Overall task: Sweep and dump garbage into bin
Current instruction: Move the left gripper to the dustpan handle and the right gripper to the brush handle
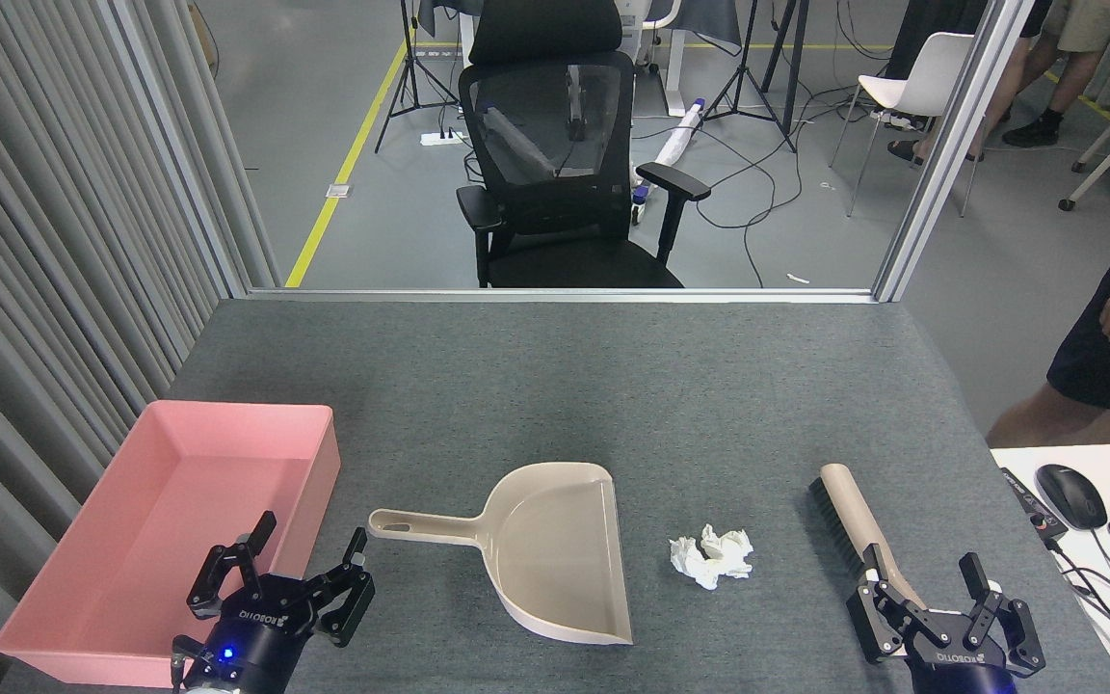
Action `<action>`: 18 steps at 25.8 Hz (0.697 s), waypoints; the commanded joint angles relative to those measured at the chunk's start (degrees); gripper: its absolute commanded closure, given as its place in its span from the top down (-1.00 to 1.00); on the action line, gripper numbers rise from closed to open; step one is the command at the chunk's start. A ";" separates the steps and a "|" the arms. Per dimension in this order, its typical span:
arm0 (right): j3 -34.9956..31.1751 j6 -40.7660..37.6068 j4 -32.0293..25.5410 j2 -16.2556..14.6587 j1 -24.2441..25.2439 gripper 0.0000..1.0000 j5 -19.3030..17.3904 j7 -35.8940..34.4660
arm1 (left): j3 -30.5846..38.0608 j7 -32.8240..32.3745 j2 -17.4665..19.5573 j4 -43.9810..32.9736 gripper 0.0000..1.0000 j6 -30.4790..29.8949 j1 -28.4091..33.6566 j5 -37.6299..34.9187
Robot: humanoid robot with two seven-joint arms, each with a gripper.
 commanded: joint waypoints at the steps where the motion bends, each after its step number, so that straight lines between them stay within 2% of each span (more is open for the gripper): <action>1: 0.06 -0.12 -0.03 -0.05 0.09 0.96 0.00 0.04 | -0.15 0.14 0.26 0.07 1.00 -0.27 -0.31 -0.21; 5: 0.06 -0.21 -0.03 -0.05 0.09 0.96 0.00 0.13 | -0.50 0.41 0.79 -0.11 1.00 -1.06 -2.24 -0.38; 9: 0.06 -0.56 -0.65 -0.93 0.70 0.96 0.00 0.13 | -0.50 0.06 1.14 -0.37 1.00 -3.43 -0.31 -0.29; 12: -0.03 -1.35 -0.65 -2.86 1.41 0.96 0.00 0.13 | -1.29 0.14 1.32 -2.21 1.00 -3.87 2.50 -0.38; 16: -0.65 -3.63 -0.74 -4.97 2.90 0.96 -0.26 0.04 | -1.21 0.06 1.76 -3.62 1.00 -8.88 2.59 -0.38; 18: -1.00 -4.16 -0.74 -6.55 4.04 0.96 -0.26 0.04 | -1.03 0.23 1.85 -3.62 1.00 -9.49 2.77 -0.47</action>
